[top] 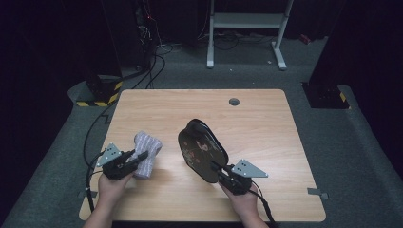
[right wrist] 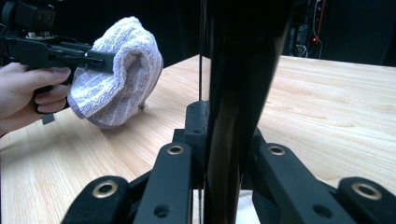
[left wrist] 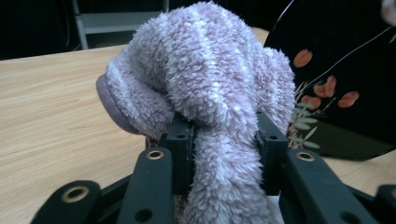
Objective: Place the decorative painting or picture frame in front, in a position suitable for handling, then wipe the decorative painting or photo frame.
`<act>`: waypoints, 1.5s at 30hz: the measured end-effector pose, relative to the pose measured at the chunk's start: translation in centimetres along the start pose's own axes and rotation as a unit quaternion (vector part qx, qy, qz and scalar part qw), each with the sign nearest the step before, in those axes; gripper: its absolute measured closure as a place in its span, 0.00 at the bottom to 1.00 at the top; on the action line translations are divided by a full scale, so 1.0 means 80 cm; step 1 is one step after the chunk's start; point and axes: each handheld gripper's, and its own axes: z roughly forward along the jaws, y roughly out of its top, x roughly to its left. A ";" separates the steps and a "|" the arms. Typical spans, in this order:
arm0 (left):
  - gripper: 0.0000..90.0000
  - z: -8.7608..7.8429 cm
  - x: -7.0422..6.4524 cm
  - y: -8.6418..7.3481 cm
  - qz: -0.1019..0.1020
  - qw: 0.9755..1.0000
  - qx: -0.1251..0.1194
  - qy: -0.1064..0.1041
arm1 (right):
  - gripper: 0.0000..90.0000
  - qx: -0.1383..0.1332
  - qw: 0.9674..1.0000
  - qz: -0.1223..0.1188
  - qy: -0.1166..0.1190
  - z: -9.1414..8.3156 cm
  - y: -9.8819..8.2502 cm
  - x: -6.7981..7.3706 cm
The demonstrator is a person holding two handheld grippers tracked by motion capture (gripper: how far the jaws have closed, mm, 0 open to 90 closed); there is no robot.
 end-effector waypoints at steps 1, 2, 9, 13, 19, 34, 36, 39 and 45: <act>0.72 -0.001 0.001 0.000 0.000 1.000 -0.002 0.002 | 0.90 -0.002 1.000 0.003 0.000 0.000 0.001 0.001; 0.72 -0.002 0.002 0.000 -0.001 1.000 -0.003 0.001 | 0.90 -0.002 1.000 0.005 0.000 0.001 0.002 0.001; 0.72 -0.004 0.005 0.000 -0.004 1.000 -0.006 -0.002 | 0.90 0.004 1.000 0.001 -0.005 0.002 0.014 -0.001; 0.71 -0.001 0.004 -0.001 -0.004 1.000 -0.004 -0.005 | 0.90 0.002 1.000 0.005 -0.011 0.002 0.018 -0.006; 0.71 0.002 -0.001 0.000 -0.006 1.000 -0.006 -0.020 | 0.90 -0.017 0.999 0.005 -0.035 0.009 0.031 -0.018; 0.71 0.002 0.000 -0.001 -0.016 0.999 -0.009 -0.040 | 0.90 -0.030 0.997 0.002 -0.078 0.060 0.038 -0.042; 0.71 0.002 0.000 -0.001 -0.017 0.999 -0.009 -0.040 | 0.90 -0.031 0.996 0.001 -0.078 0.061 0.037 -0.042; 0.71 0.002 -0.001 0.001 -0.022 0.999 -0.017 -0.045 | 0.89 -0.029 0.996 -0.010 -0.079 0.059 0.033 -0.038; 0.71 0.004 -0.002 0.003 -0.017 0.999 -0.019 -0.045 | 0.89 -0.029 0.996 0.014 -0.083 0.051 0.026 -0.041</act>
